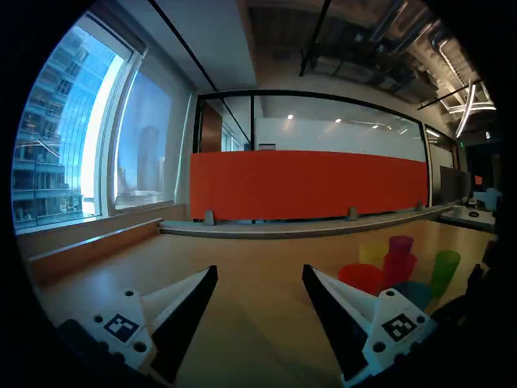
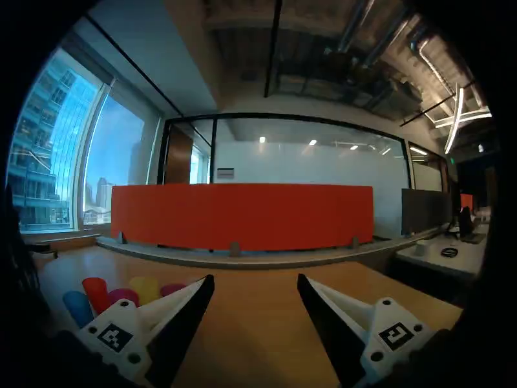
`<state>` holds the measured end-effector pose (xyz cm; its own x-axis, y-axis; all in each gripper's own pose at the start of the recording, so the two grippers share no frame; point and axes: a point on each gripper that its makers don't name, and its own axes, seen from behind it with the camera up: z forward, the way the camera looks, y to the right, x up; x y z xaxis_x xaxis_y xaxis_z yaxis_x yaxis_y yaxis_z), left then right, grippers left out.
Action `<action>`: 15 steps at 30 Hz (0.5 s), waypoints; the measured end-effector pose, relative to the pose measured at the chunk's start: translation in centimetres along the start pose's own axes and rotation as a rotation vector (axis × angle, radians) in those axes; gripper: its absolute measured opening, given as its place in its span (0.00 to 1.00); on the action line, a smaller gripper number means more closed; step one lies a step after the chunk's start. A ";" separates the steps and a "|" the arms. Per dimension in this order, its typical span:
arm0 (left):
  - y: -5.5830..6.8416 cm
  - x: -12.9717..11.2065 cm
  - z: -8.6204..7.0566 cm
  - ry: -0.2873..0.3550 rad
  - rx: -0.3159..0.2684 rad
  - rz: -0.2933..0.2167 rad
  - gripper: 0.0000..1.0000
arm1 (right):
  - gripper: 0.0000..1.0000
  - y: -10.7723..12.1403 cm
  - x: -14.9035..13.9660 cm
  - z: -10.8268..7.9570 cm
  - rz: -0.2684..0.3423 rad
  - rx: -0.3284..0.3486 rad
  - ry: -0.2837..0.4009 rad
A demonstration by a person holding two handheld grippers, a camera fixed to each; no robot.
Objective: Pour water
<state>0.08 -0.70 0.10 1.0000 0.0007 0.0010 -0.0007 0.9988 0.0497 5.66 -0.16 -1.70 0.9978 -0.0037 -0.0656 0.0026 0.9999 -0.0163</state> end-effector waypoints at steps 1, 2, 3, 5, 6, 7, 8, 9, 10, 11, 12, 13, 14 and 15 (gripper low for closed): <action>0.0 0.0 0.0 0.000 0.000 0.000 0.98 | 1.00 0.1 -0.2 0.1 0.001 -0.002 0.000; 0.0 0.0 0.0 0.000 0.000 0.000 0.98 | 1.00 0.1 -0.4 0.1 0.001 -0.003 0.000; 0.0 0.0 0.0 0.000 0.000 0.000 0.98 | 1.00 0.2 -0.6 0.2 0.002 -0.005 0.000; 0.0 0.0 0.0 0.000 0.000 0.000 0.98 | 1.00 0.3 -0.8 0.3 0.001 -0.006 0.006; 0.0 0.0 0.0 0.000 0.000 0.000 0.98 | 0.99 0.3 -1.0 0.4 0.001 -0.005 0.010; 0.0 0.0 0.0 0.000 0.000 0.000 0.98 | 0.99 0.3 -1.2 0.4 0.002 -0.002 0.011; 0.0 0.0 0.0 0.000 0.000 0.000 0.98 | 0.99 0.2 -1.4 0.4 0.002 0.001 0.012; 0.0 0.0 0.0 0.000 0.000 0.000 0.98 | 0.99 0.2 -1.6 0.4 0.003 0.005 0.014; 0.0 0.0 0.0 0.000 0.000 0.000 0.98 | 0.99 0.2 -1.9 0.5 0.005 0.007 0.011; -0.1 0.0 0.0 0.000 0.000 0.000 0.98 | 0.99 0.2 -2.1 0.5 0.007 0.010 0.008; -0.1 0.0 0.0 0.000 0.000 0.000 0.98 | 0.99 0.2 -2.4 0.6 0.009 0.012 0.004; -0.1 0.0 0.0 0.000 0.000 0.000 0.98 | 0.99 0.2 -2.7 0.7 0.010 0.012 0.000; -0.1 0.0 0.0 0.000 0.000 0.000 0.98 | 0.99 0.3 -2.9 0.7 0.012 0.012 -0.003; -0.1 0.0 0.0 0.000 0.000 0.000 0.98 | 0.99 0.4 -3.2 0.8 0.013 0.012 -0.007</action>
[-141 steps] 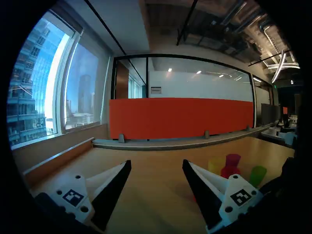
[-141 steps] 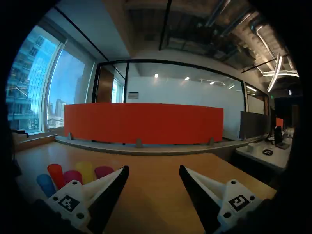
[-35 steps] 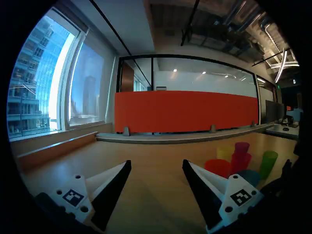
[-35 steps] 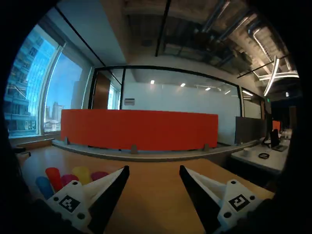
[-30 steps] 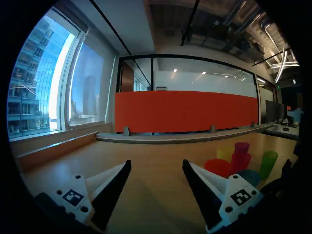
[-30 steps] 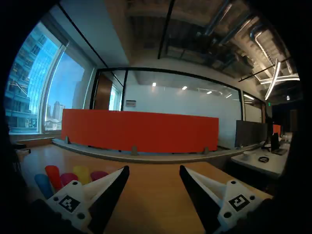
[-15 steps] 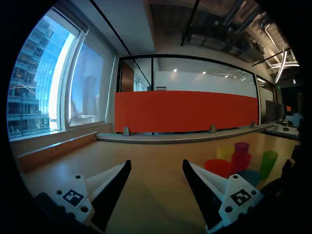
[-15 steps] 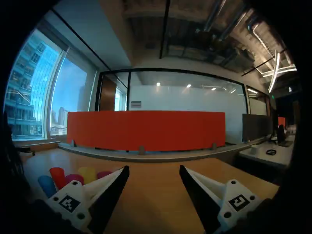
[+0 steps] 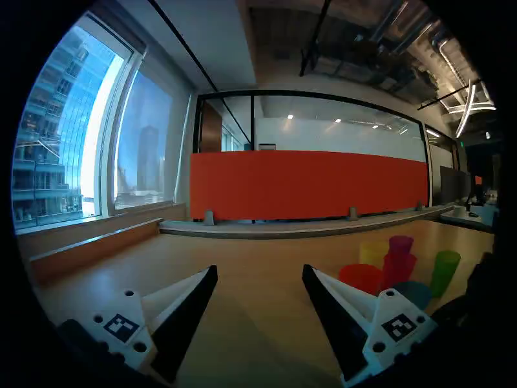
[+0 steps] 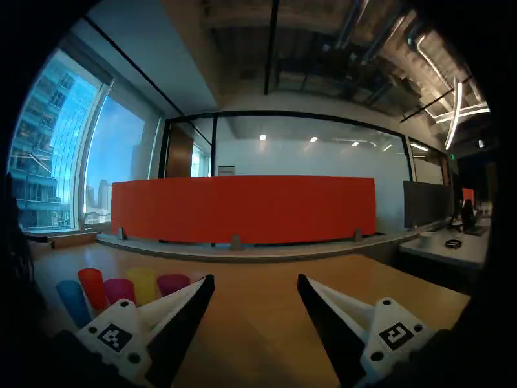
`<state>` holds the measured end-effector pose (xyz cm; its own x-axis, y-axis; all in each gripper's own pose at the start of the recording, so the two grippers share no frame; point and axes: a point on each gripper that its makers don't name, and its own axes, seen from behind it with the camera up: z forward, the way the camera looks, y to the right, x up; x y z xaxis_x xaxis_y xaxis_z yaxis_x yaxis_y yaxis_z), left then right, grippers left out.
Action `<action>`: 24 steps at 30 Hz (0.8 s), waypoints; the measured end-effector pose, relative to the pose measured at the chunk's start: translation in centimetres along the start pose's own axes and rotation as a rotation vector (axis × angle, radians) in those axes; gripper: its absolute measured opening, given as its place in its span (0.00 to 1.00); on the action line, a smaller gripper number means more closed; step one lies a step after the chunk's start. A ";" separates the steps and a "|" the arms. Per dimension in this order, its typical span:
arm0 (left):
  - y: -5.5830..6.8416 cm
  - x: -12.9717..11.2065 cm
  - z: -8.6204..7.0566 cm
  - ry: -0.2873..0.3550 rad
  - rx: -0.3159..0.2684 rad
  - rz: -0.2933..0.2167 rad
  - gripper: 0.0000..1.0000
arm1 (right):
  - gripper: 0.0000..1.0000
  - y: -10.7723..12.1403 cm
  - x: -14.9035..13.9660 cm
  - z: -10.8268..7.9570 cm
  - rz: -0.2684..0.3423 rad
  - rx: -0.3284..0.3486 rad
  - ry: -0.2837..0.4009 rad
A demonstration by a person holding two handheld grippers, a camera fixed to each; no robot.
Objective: Pour water
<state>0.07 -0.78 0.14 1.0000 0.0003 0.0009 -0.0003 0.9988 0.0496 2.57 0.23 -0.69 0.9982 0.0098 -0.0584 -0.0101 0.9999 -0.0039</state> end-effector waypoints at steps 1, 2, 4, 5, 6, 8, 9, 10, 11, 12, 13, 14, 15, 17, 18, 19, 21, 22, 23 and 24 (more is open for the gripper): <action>0.0 0.0 0.0 0.000 0.000 0.000 0.98 | 0.99 0.0 -0.1 0.0 0.002 0.000 -0.002; 0.0 0.0 0.0 0.000 0.000 0.000 0.98 | 0.99 0.0 -0.3 0.1 0.004 0.000 -0.003; 0.0 0.0 0.0 0.000 0.000 0.000 0.98 | 0.99 0.0 -0.5 0.2 0.010 0.002 -0.006; 0.0 0.0 0.0 0.000 0.000 0.000 0.98 | 1.00 0.0 -0.5 0.2 0.013 0.003 -0.006; 0.0 0.0 0.0 0.000 0.000 0.001 0.98 | 1.00 0.0 -0.6 0.2 0.017 0.004 -0.007; 0.0 0.0 0.0 0.000 0.000 0.000 0.98 | 0.99 0.1 -0.8 0.3 0.020 0.005 -0.010; 0.1 0.0 0.0 0.000 0.000 0.000 0.98 | 0.99 0.1 -0.9 0.3 0.022 0.005 -0.012; 0.1 0.0 0.0 0.000 0.000 0.000 0.98 | 0.99 0.2 -1.0 0.3 0.023 0.005 -0.014; 0.1 0.0 0.0 0.000 0.000 0.000 0.98 | 0.99 0.2 -1.1 0.3 0.024 0.005 -0.016; 0.1 0.0 0.0 0.000 0.000 0.000 0.98 | 0.99 0.3 -1.2 0.4 0.025 0.005 -0.018; 0.1 0.0 0.0 0.000 0.000 0.000 0.98 | 1.00 0.3 -1.3 0.4 0.024 0.004 -0.020; 0.0 0.0 0.0 0.000 0.000 0.000 0.98 | 1.00 0.4 -1.4 0.4 0.023 0.004 -0.022; 0.0 0.0 0.0 0.000 0.000 0.000 0.98 | 0.99 0.4 -1.6 0.5 0.022 0.003 -0.024; 0.0 0.0 0.0 0.000 0.000 0.000 0.98 | 0.99 0.5 -1.7 0.5 0.022 0.001 -0.028; 0.0 0.0 -0.1 0.000 0.000 0.000 0.98 | 1.00 0.6 -1.8 0.5 0.022 0.000 -0.030; 0.0 0.0 0.0 0.000 0.000 0.000 0.98 | 1.00 0.5 -1.8 0.6 0.021 0.000 -0.031; 0.0 0.0 0.0 0.000 0.000 0.000 0.98 | 1.00 0.5 -1.8 0.6 0.020 0.001 -0.032; 0.0 0.0 0.0 0.000 0.000 0.000 0.98 | 0.99 0.5 -1.9 0.6 0.018 0.000 -0.033; 0.0 0.0 0.0 0.000 0.000 0.000 0.98 | 0.99 0.5 -2.0 0.6 0.016 0.000 -0.034; 0.0 0.0 0.0 0.000 0.000 0.000 0.98 | 0.99 0.4 -2.1 0.6 0.014 -0.001 -0.035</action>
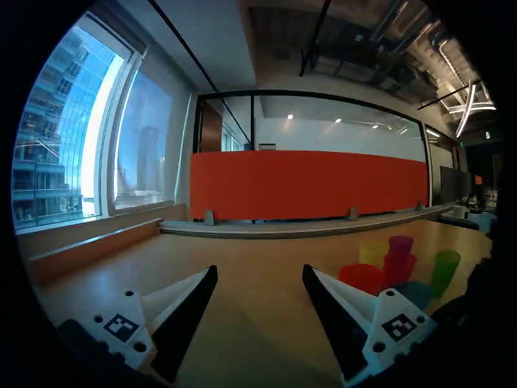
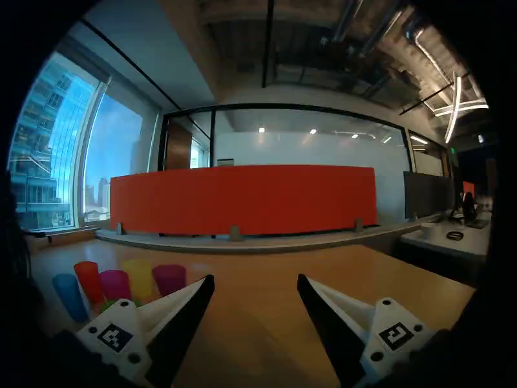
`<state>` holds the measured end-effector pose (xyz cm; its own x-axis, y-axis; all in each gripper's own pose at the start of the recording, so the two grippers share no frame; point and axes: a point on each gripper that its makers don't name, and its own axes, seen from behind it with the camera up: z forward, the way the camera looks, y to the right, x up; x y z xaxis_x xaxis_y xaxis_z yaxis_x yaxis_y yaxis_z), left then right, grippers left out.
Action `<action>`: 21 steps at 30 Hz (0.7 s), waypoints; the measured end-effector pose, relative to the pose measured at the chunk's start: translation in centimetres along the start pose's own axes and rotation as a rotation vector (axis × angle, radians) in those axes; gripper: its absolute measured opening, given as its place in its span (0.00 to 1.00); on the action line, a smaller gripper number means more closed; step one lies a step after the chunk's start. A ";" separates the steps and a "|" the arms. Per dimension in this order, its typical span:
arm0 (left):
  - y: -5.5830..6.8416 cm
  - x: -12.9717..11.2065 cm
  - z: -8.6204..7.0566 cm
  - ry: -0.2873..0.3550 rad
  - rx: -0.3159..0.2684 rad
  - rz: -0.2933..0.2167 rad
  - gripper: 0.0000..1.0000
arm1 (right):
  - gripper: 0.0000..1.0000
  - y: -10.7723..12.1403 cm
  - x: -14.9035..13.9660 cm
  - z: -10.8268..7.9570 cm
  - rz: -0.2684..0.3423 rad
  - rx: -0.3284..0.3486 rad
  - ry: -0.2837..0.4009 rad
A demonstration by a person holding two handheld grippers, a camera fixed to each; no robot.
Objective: Pour water
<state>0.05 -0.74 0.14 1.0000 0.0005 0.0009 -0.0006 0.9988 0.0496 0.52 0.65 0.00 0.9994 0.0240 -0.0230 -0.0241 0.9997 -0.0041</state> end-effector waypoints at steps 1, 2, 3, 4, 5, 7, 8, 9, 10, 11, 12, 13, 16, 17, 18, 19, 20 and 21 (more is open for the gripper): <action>0.0 0.0 0.0 0.000 0.000 0.000 0.98 | 0.99 0.0 -0.1 0.0 -0.001 -0.001 -0.003; 0.0 0.0 0.0 0.000 0.000 0.000 0.98 | 0.99 0.0 -0.2 0.0 -0.003 -0.002 -0.005; 0.0 0.0 0.0 0.000 0.000 0.000 0.98 | 0.99 0.0 -0.3 0.0 -0.004 -0.003 -0.008; 0.0 0.0 0.0 0.000 0.000 0.000 0.98 | 0.99 0.0 -0.3 0.0 -0.007 -0.004 -0.010; 0.0 0.0 0.0 0.000 0.000 0.000 0.97 | 0.99 0.0 -0.4 0.0 -0.009 -0.006 -0.013; 0.0 0.0 0.0 0.000 0.000 0.000 0.98 | 0.99 0.0 -0.4 -0.1 -0.015 -0.008 -0.018; 0.0 0.0 0.0 0.000 0.000 0.000 0.98 | 0.99 0.0 -0.5 -0.1 -0.017 -0.009 -0.020; 0.0 0.0 0.0 0.000 0.000 0.000 0.98 | 0.99 -0.1 -0.5 -0.1 -0.020 -0.009 -0.022; 0.0 0.0 0.0 0.000 0.000 0.000 0.98 | 0.99 -0.1 -0.5 -0.1 -0.022 -0.010 -0.022; 0.0 0.0 0.0 0.000 0.000 0.000 0.98 | 0.99 -0.1 -0.5 -0.1 -0.023 -0.012 -0.021; 0.0 0.0 0.0 0.000 0.000 0.000 0.98 | 0.99 -0.1 -0.5 -0.1 -0.025 -0.013 -0.021; 0.0 0.0 0.0 0.000 0.000 0.000 0.98 | 0.99 -0.1 -0.5 -0.1 -0.025 -0.014 -0.021; 0.0 0.0 0.0 0.000 0.000 0.000 0.98 | 0.99 -0.1 -0.5 0.0 -0.025 -0.017 -0.022; 0.0 0.0 0.0 0.000 0.000 0.000 0.98 | 0.99 -0.1 -0.5 -0.1 -0.025 -0.017 -0.022; 0.0 0.0 0.0 0.000 0.000 0.000 0.98 | 0.99 -0.1 -0.5 -0.1 -0.025 -0.017 -0.022; 0.0 0.0 0.0 0.000 0.000 0.000 0.98 | 0.99 -0.1 -0.5 -0.1 -0.025 -0.016 -0.022; 0.0 0.0 0.0 0.000 0.000 0.000 0.98 | 0.99 -0.1 -0.5 -0.1 -0.025 -0.016 -0.022; 0.0 0.0 0.0 0.000 0.000 0.000 0.98 | 0.99 -0.1 -0.5 -0.1 -0.025 -0.016 -0.022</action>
